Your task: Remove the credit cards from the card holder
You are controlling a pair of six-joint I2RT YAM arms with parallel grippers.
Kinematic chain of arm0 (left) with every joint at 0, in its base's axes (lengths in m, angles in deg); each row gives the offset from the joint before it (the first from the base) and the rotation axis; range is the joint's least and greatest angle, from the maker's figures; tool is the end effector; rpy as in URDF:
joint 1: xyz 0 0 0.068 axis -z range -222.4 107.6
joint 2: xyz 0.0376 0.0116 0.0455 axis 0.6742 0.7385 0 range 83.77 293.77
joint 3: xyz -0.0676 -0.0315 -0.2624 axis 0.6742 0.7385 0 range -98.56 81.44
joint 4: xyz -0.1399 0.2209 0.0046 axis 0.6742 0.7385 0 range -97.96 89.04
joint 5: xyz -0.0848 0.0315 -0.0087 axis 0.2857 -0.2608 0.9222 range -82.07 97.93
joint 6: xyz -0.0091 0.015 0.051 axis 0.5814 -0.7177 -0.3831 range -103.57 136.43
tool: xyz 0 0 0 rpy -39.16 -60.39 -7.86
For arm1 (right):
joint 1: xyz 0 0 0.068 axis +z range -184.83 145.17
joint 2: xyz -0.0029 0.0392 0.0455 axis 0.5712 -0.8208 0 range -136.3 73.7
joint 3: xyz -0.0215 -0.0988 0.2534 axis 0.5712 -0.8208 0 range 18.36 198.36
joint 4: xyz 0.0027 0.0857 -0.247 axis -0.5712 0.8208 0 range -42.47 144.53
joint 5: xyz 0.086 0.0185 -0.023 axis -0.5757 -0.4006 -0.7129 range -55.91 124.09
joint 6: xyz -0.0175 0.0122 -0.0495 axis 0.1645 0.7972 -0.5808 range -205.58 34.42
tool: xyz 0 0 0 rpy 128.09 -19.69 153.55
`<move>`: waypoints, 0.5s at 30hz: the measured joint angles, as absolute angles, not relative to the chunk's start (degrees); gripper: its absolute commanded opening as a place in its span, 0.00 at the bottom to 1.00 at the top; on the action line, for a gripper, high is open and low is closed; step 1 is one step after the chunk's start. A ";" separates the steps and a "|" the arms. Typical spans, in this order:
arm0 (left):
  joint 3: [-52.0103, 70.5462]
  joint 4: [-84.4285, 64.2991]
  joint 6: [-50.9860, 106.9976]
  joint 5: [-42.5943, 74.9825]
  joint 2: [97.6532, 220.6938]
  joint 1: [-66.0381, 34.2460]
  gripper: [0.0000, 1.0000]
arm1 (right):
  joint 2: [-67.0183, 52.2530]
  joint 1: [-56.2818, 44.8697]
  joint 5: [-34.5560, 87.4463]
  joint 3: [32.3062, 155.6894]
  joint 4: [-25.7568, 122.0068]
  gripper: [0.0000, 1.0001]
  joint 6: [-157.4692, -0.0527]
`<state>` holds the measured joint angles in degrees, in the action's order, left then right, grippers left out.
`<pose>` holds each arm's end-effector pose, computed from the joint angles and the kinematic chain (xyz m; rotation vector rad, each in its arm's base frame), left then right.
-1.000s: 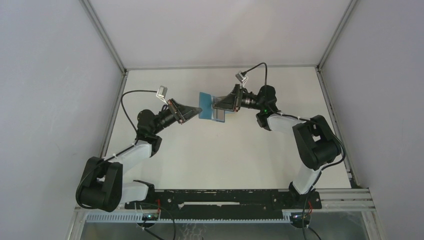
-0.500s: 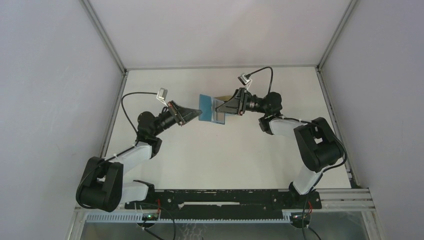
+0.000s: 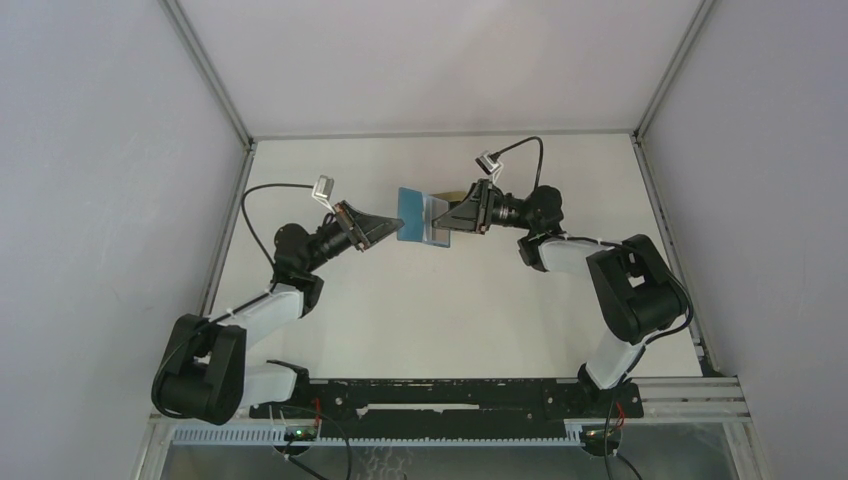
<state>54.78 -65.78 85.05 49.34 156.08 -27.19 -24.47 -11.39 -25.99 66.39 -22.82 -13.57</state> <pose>0.2374 -0.0889 0.2528 -0.0468 1.6459 -1.6532 0.3058 0.1661 0.2569 -0.4607 1.6752 1.9392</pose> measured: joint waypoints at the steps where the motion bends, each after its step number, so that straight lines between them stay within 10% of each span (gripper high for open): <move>1: 54.78 -65.81 85.07 49.34 155.99 -27.19 0.00 | -24.47 -11.15 -25.88 66.39 -22.10 0.64 -14.01; 15: 54.78 -67.51 86.62 50.24 155.49 -27.19 0.00 | -24.49 -8.88 -24.59 66.42 -20.63 0.64 -15.01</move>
